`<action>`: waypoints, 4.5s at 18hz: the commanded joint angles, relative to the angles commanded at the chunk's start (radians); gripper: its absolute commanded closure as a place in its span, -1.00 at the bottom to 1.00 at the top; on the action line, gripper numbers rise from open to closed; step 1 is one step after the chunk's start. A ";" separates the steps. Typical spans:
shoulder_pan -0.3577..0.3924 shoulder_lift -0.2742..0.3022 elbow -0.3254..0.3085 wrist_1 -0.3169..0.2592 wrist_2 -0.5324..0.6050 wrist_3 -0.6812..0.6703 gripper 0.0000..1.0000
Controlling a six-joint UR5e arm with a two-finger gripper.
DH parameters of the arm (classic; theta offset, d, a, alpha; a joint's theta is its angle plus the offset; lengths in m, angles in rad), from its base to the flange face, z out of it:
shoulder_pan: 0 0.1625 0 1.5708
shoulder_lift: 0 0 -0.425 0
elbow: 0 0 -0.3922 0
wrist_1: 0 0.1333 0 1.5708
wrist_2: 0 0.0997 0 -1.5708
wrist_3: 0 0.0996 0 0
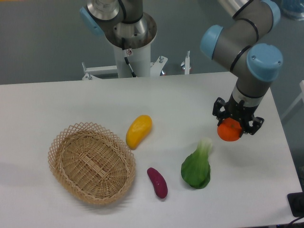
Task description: Place the orange in the basket
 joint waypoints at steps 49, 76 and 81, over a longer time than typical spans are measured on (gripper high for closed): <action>-0.527 -0.045 -0.040 0.069 -0.069 -0.560 -1.00; -0.048 0.006 -0.032 0.084 0.114 0.064 -1.00; -0.043 0.009 -0.041 0.087 0.107 0.081 -1.00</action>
